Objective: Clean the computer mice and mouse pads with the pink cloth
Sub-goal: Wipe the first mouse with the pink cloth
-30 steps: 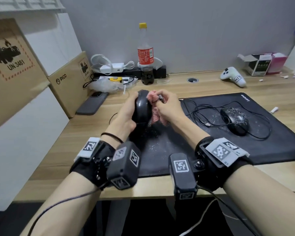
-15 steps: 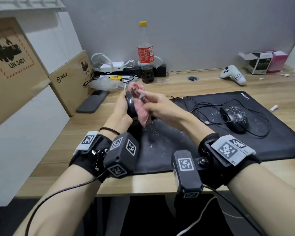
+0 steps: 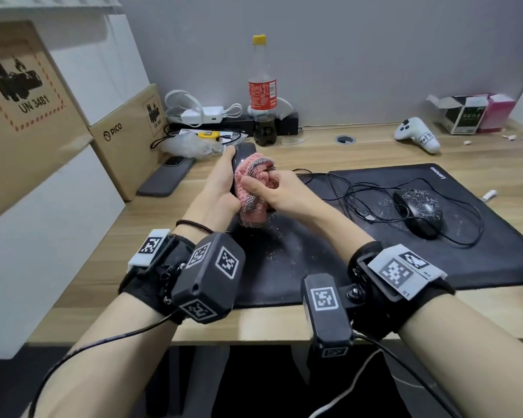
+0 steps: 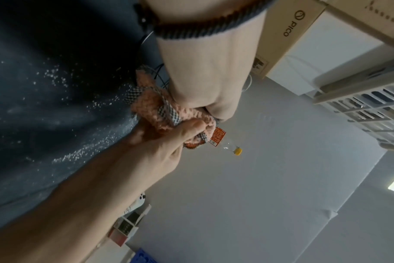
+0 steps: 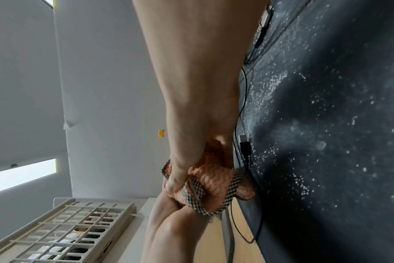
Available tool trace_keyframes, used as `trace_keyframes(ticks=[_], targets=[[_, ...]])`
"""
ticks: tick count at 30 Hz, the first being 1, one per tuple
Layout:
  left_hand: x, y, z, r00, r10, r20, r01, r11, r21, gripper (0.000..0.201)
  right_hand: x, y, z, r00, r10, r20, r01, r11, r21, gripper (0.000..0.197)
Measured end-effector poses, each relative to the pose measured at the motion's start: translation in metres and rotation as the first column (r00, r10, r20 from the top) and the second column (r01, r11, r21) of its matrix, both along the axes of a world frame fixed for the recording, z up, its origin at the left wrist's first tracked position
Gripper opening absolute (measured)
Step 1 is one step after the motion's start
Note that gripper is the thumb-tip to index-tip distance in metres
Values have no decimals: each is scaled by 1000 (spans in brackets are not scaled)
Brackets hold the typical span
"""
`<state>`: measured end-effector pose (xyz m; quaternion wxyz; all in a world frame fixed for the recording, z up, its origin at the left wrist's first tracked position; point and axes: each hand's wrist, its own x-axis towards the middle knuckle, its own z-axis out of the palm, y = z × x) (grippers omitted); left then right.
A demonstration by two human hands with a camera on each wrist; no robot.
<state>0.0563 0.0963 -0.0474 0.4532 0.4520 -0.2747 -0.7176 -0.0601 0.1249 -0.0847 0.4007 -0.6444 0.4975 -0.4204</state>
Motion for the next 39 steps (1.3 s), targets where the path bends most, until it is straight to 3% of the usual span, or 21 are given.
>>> trace_keyframes(ticks=[3,7,13,18,23,30,32,34,37,39], targets=[[6,-2,-3,1000,28,-2,-28,998,-55,56,4,-2,-1,1000,-7,-5,7,1000,-23,48],[9,1,-9,999,17,45,-11,990,-142,49,9,-2,0,978,29,205,-47,995,88,31],[10,4,-13,995,-45,88,64,973,-223,48,8,-7,10,979,-45,199,21,993,118,40],[11,7,-14,991,-81,105,106,957,-269,51,10,-16,14,970,-134,203,112,987,119,33],[13,15,-18,988,-91,125,126,945,-303,44,13,-21,11,942,-276,192,244,954,175,63],[16,16,-28,997,-49,64,65,959,-274,27,-5,-28,9,855,-442,272,379,890,253,30],[16,14,-29,998,-4,58,18,965,-260,25,-10,-22,10,877,-369,307,295,919,260,26],[15,12,-28,997,43,58,-28,972,-233,30,-8,-11,13,931,-185,314,103,960,261,31],[13,11,-27,1000,14,12,-12,985,-174,48,-1,1,10,976,36,214,-84,973,217,29],[15,12,-26,1000,-29,2,29,989,-143,53,0,3,4,979,108,173,-140,973,185,36]])
